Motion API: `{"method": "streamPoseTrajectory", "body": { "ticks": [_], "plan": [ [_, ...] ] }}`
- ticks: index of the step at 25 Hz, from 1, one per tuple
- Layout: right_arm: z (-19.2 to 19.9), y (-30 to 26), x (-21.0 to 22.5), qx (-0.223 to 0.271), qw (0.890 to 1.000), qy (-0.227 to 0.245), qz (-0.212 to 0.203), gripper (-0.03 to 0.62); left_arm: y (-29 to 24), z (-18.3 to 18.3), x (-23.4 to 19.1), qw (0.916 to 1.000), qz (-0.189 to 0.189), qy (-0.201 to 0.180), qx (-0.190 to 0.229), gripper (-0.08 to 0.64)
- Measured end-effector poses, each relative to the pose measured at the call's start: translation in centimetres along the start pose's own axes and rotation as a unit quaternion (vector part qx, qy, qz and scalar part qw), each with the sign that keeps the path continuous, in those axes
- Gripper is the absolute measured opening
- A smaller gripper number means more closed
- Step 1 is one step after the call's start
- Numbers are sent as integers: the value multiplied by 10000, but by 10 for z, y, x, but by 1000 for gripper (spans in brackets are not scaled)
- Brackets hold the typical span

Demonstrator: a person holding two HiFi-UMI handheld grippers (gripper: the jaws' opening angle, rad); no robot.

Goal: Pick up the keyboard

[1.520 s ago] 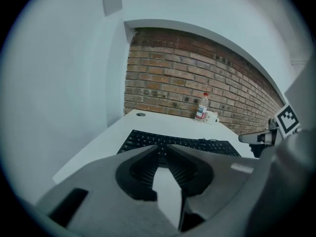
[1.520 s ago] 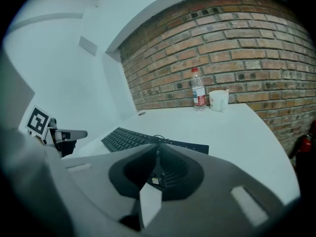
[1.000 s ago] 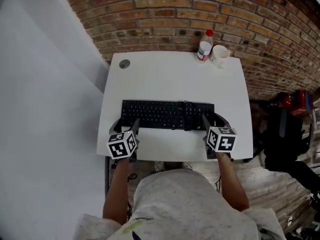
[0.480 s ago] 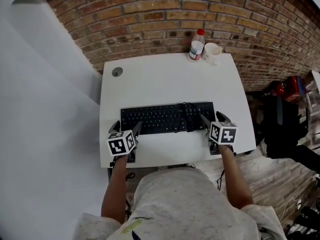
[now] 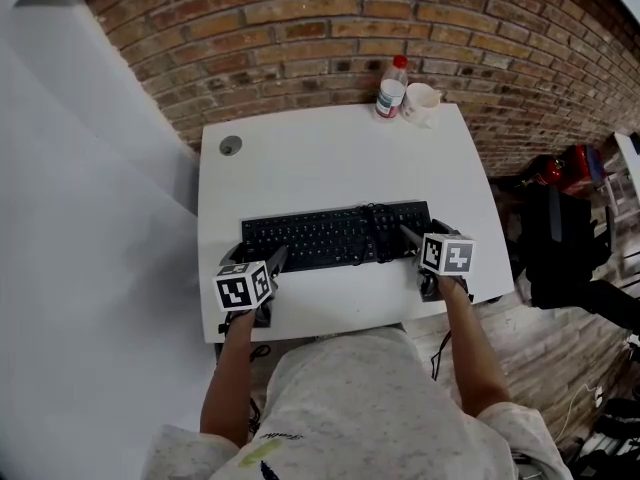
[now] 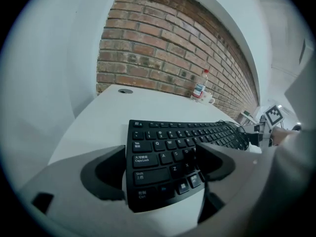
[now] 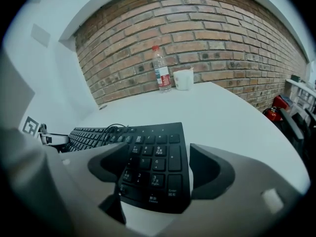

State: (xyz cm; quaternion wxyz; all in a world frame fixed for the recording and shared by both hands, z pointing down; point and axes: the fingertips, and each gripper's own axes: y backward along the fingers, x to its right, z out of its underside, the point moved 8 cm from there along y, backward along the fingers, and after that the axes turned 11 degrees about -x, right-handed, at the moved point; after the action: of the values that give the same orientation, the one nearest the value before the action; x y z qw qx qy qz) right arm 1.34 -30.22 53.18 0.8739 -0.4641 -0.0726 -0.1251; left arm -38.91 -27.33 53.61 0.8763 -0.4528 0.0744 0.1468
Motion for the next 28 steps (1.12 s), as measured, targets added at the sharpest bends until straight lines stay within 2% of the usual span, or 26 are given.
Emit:
{"method": "streamPoseTrajectory", "body": {
  "ticks": [6, 11, 28],
  "plan": [
    [-7, -5, 4, -82, 9995, 162, -268, 393, -4, -3, -1, 9998, 61, 82, -147, 430],
    [-6, -9, 9, -116, 9981, 93, -604, 388, -4, -3, 0, 9998, 39, 107, -184, 430],
    [-8, -7, 6, 15, 9982, -55, -603, 373, 2, -10, -1, 10000, -66, -46, 42, 425]
  ]
}}
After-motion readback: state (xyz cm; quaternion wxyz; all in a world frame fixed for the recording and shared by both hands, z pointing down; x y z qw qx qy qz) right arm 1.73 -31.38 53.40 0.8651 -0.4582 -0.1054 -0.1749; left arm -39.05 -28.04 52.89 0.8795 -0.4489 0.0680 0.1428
